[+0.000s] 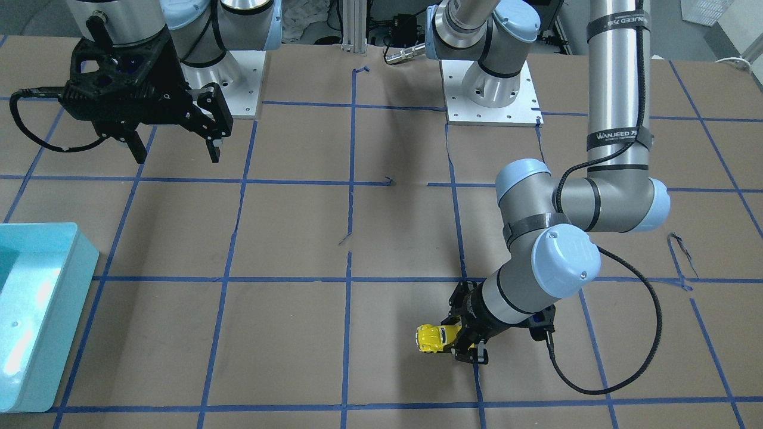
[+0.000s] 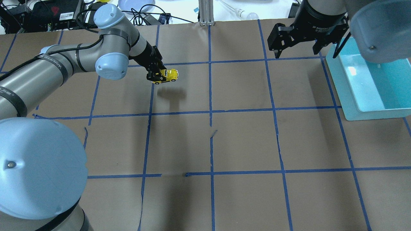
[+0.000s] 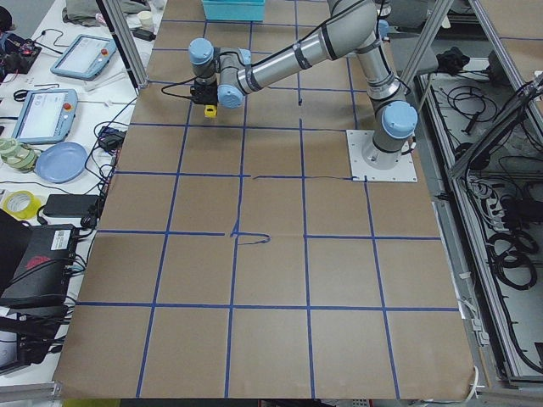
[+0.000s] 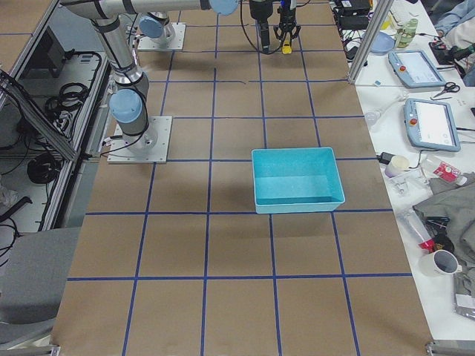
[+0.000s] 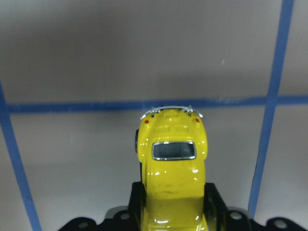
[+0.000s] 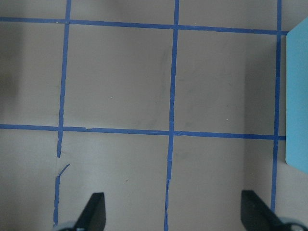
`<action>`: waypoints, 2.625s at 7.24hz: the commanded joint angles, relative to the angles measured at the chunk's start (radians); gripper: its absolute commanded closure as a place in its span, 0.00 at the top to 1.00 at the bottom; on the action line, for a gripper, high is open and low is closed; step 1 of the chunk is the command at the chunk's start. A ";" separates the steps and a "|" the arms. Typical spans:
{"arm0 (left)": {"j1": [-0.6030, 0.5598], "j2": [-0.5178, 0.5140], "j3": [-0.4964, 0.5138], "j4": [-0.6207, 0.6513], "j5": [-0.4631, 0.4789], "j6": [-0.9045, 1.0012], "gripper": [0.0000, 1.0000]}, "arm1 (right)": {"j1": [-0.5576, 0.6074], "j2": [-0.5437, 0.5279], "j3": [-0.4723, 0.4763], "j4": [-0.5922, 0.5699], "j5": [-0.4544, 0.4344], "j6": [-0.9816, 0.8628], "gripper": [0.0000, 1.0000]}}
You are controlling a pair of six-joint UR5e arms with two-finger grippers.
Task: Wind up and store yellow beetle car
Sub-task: 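Lower the held car back to the table with the left gripper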
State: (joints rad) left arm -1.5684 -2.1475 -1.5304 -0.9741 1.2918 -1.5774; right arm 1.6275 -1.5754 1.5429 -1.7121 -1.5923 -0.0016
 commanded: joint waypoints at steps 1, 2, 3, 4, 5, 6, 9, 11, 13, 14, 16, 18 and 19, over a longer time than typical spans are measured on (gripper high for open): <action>-0.007 -0.024 -0.005 0.000 -0.010 0.005 0.00 | 0.000 -0.002 0.000 0.000 -0.002 -0.001 1.00; -0.005 -0.038 -0.004 0.000 -0.006 0.013 0.00 | 0.000 -0.002 0.000 0.000 -0.002 -0.003 1.00; -0.005 -0.055 0.007 0.000 -0.005 0.013 0.00 | 0.000 0.000 0.000 0.000 -0.002 -0.003 1.00; 0.004 -0.066 0.010 0.002 0.000 0.029 0.00 | 0.002 -0.002 0.000 0.002 -0.002 -0.003 1.00; 0.010 -0.072 0.010 0.000 0.050 0.072 0.00 | 0.002 -0.002 0.000 0.002 -0.002 -0.005 1.00; 0.016 -0.072 0.012 0.000 0.061 0.076 0.00 | 0.003 -0.002 0.000 0.002 -0.002 -0.005 1.00; 0.099 -0.055 0.010 -0.006 0.060 0.138 0.00 | 0.003 -0.002 0.002 0.003 -0.002 -0.005 1.00; 0.113 -0.067 0.001 -0.003 0.168 0.186 0.00 | 0.003 -0.002 0.002 0.003 -0.002 -0.005 1.00; 0.142 -0.069 -0.005 0.000 0.187 0.201 0.00 | 0.003 0.000 0.002 0.003 -0.002 -0.005 1.00; 0.162 -0.069 -0.004 0.000 0.191 0.245 0.00 | 0.005 0.000 0.002 0.003 -0.002 -0.005 1.00; 0.206 -0.068 -0.005 0.000 0.192 0.286 0.00 | 0.003 0.000 0.002 0.003 -0.002 -0.005 1.00; 0.249 -0.066 -0.004 0.000 0.193 0.339 0.00 | 0.005 0.000 0.002 0.003 -0.002 -0.006 1.00; 0.266 -0.064 -0.005 0.000 0.204 0.377 0.00 | 0.005 -0.002 0.011 0.002 -0.002 -0.006 1.00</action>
State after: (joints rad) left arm -1.3272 -2.2085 -1.5339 -0.9739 1.4869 -1.2443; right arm 1.6314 -1.5757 1.5471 -1.7091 -1.5938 -0.0071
